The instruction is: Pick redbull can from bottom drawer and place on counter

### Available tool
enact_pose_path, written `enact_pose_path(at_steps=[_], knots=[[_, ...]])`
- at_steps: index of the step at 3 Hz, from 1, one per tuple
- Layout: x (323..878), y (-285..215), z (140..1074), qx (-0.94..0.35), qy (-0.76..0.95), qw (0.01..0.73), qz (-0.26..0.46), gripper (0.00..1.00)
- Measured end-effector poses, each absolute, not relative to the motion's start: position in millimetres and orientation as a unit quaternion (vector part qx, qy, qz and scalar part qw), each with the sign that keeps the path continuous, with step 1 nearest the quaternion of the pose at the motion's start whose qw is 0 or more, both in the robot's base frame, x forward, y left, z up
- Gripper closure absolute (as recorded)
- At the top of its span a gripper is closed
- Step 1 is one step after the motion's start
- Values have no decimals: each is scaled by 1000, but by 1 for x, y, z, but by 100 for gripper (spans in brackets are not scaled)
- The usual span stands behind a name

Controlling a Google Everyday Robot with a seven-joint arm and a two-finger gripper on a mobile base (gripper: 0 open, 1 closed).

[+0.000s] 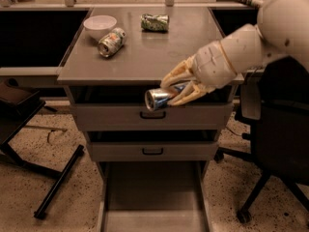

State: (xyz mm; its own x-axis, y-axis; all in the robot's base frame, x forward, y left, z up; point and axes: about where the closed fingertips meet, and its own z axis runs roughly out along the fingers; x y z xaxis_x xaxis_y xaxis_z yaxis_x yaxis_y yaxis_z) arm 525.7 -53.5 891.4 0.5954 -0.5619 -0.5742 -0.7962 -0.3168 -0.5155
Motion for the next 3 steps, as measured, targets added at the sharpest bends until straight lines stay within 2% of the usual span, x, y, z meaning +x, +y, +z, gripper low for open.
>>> enact_pose_path(at_steps=[1,2,3], knots=[[562,-83,899,-824,445,329,123,100],[599,-91,899,-837,450,284,131,100],[645,-59,911,-841,435,292,137,100]])
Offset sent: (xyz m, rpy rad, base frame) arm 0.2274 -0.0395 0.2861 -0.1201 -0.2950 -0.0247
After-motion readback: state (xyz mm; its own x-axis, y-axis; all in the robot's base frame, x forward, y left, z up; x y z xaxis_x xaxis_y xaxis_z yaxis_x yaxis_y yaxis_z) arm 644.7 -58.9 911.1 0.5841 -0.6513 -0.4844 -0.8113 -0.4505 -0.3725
